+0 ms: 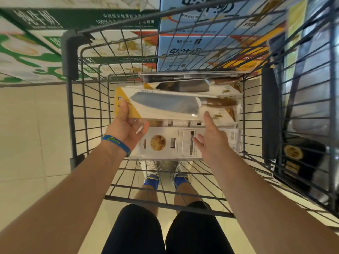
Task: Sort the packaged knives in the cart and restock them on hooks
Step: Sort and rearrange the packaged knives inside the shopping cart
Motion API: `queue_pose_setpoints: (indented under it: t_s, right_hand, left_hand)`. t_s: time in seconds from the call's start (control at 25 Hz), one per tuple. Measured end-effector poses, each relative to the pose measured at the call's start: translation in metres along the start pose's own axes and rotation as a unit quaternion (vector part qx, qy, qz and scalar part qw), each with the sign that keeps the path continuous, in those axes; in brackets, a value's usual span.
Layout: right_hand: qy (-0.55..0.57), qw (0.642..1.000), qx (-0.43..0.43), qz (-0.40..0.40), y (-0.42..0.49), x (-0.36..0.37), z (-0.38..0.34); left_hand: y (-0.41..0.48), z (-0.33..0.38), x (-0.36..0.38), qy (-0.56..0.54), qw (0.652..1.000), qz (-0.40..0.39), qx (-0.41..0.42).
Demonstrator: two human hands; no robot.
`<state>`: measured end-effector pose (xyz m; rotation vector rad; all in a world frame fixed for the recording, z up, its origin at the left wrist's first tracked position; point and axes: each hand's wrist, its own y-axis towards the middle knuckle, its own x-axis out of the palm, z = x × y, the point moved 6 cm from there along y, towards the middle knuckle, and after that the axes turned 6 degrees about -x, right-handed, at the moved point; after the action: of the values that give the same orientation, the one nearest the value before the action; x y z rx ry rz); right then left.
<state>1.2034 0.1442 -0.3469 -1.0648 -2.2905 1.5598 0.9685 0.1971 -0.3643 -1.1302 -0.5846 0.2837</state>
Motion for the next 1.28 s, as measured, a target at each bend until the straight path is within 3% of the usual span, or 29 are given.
queue_pose_setpoints:
  t_s: [0.16, 0.4, 0.48, 0.52, 0.56, 0.64, 0.68, 0.76, 0.84, 0.88, 0.96, 1.12, 1.2, 1.28]
  right_hand:
    - [0.165, 0.979, 0.056, -0.105, 0.000, 0.034, 0.005]
    - [0.174, 0.983, 0.016, -0.053, 0.015, 0.032, -0.009]
    - [0.170, 0.984, -0.013, -0.043, 0.018, 0.017, -0.015]
    - [0.169, 0.985, -0.020, -0.034, 0.018, 0.009, -0.016]
    - [0.170, 0.985, -0.022, -0.023, 0.018, 0.002, -0.016]
    - [0.167, 0.986, -0.011, -0.011, 0.018, -0.006, -0.014]
    - [0.166, 0.986, -0.002, -0.012, 0.017, -0.007, -0.011]
    - [0.170, 0.985, 0.022, -0.017, 0.016, -0.006, -0.006]
    - [0.163, 0.986, 0.036, -0.015, 0.015, -0.004, -0.003]
    - [0.160, 0.986, 0.037, -0.012, 0.013, -0.003, -0.003]
    - [0.171, 0.985, 0.036, -0.002, 0.006, -0.002, -0.003]
    - [0.216, 0.976, -0.023, -0.034, -0.027, 0.000, -0.017]
    - [0.222, 0.971, -0.055, -0.076, -0.041, 0.007, -0.030]
    - [0.166, 0.979, -0.091, -0.080, -0.042, 0.021, -0.044]
  left_hand:
    - [-0.005, -0.021, 0.023, 0.012, 0.999, -0.039, -0.030]
    - [-0.001, -0.035, 0.028, -0.011, 0.996, 0.088, -0.029]
    - [0.006, -0.011, 0.027, -0.014, 0.993, 0.115, 0.021]
    - [0.011, 0.011, 0.026, 0.088, 0.978, 0.162, 0.100]
    - [0.014, 0.038, 0.032, 0.257, 0.919, 0.213, 0.208]
    - [0.026, 0.075, 0.076, 0.559, 0.701, 0.195, 0.399]
    - [0.041, 0.080, 0.097, 0.674, 0.599, 0.166, 0.399]
    - [0.071, 0.085, 0.115, 0.837, 0.427, 0.167, 0.299]
    - [0.083, 0.086, 0.114, 0.904, 0.309, 0.178, 0.234]
    - [0.082, 0.083, 0.111, 0.914, 0.283, 0.168, 0.235]
    - [0.072, 0.073, 0.102, 0.898, 0.306, 0.140, 0.285]
    - [0.048, 0.047, 0.071, 0.831, 0.416, 0.034, 0.368]
    - [0.050, 0.041, 0.052, 0.821, 0.470, -0.011, 0.323]
    - [0.049, 0.029, 0.041, 0.834, 0.477, -0.008, 0.278]
